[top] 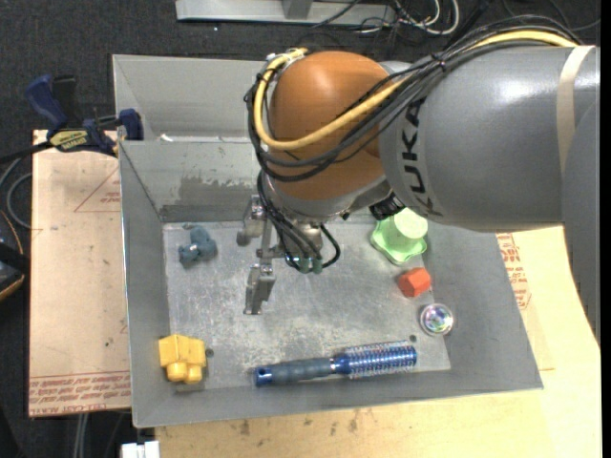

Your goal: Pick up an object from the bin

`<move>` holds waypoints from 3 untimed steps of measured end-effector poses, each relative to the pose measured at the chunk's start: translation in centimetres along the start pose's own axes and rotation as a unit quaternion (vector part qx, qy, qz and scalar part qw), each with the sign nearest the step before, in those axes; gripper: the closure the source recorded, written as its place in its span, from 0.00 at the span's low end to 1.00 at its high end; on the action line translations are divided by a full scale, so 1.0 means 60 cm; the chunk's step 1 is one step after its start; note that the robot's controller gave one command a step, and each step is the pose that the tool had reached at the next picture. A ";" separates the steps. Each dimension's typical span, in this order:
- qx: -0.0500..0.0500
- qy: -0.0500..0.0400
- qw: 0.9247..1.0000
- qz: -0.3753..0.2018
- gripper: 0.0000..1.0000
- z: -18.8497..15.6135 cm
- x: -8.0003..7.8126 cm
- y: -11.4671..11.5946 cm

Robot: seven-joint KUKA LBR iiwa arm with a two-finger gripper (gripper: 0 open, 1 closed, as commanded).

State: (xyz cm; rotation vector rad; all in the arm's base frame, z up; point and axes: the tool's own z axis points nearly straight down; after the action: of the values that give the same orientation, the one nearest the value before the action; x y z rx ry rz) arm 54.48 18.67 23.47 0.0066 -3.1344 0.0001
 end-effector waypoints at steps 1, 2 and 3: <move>0.001 0.001 0.996 -0.088 0.00 0.202 0.069 -0.144; -0.001 -0.018 0.973 -0.230 0.00 0.262 0.091 -0.177; 0.000 -0.011 0.973 -0.230 1.00 0.264 0.096 -0.180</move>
Offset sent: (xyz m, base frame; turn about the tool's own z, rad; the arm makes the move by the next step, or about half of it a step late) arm -0.0400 -0.0835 -0.1164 -0.1810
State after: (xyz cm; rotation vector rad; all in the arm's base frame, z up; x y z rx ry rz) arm 48.65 7.85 7.65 0.7331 -3.0706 -0.0033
